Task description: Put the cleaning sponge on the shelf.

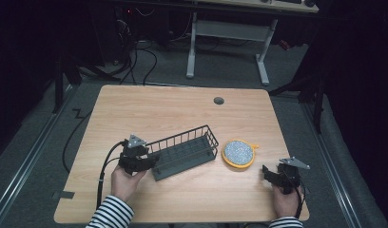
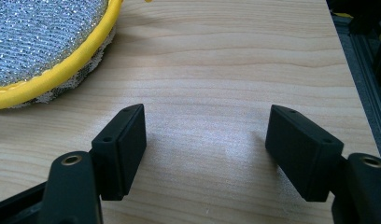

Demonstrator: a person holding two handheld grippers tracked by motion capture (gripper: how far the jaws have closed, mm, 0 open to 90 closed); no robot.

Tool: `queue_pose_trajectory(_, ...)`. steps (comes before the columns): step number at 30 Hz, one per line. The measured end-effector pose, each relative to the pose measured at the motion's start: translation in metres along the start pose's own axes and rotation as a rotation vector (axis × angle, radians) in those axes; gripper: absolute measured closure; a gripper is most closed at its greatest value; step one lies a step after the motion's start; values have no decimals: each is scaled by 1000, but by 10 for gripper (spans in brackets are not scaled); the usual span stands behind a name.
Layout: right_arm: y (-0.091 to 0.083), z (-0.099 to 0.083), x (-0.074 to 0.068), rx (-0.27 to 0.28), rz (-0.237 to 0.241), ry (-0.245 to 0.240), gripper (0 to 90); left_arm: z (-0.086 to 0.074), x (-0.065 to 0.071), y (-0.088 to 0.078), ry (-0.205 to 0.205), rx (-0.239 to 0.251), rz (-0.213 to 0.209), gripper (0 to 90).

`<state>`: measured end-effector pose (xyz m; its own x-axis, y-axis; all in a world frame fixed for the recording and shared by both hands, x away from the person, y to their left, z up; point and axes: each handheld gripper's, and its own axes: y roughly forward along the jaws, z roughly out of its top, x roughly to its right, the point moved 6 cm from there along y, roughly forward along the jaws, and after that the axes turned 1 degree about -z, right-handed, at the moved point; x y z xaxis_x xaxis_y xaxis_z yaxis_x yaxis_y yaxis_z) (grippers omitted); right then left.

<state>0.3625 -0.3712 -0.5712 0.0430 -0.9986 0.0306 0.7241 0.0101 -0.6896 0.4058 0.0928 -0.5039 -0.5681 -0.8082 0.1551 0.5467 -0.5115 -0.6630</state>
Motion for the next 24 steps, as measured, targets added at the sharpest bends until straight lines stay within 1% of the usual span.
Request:
queue_pose_trajectory(1, 0, 0, 0, 0, 0, -1, 291, 0, 0, 0, 9, -3, 3, 463)
queue_pose_trajectory(4, 0, 0, 0, 1, 0, -4, 291, 1, 1, -1, 18, -10, 1, 420)
queue_pose_trajectory(5, 0, 0, 0, 0, 0, -1, 291, 3, 0, -3, 0, -3, -13, 370)
queue_pose_trajectory(7, 0, 0, 0, 0, 1, -1, 290, 6, -2, -7, -11, 11, -11, 326)
queue_pose_trajectory(10, 0, 0, 0, -1, 1, -2, 290, 11, -5, -15, -26, 43, -10, 284)
queue_pose_trajectory(11, 0, 0, 0, 0, 1, -2, 290, 12, -6, -18, -23, 49, -7, 276)
queue_pose_trajectory(13, 0, 0, 0, 0, 1, -1, 290, 13, -7, -21, -23, 53, -5, 268)
queue_pose_trajectory(15, 0, 0, 0, 0, 1, -2, 290, 15, -13, -29, -34, 69, 4, 262)
queue_pose_trajectory(16, 0, 0, 0, 0, 1, -2, 290, 15, -13, -29, -34, 69, 4, 261)
queue_pose_trajectory(17, 0, 0, 0, 0, 1, -2, 290, 14, -17, -34, -42, 78, 11, 262)
queue_pose_trajectory(18, 0, 0, 0, 0, 1, -2, 290, 14, -17, -34, -42, 78, 11, 262)
queue_pose_trajectory(20, 0, 0, 0, 0, 1, -2, 290, 11, -25, -39, -49, 78, 25, 262)
queue_pose_trajectory(23, 0, 0, 0, 0, 1, -3, 290, 7, -33, -44, -49, 82, 46, 263)
queue_pose_trajectory(24, 0, 0, 0, 0, 1, -2, 290, 7, -33, -44, -49, 82, 46, 262)
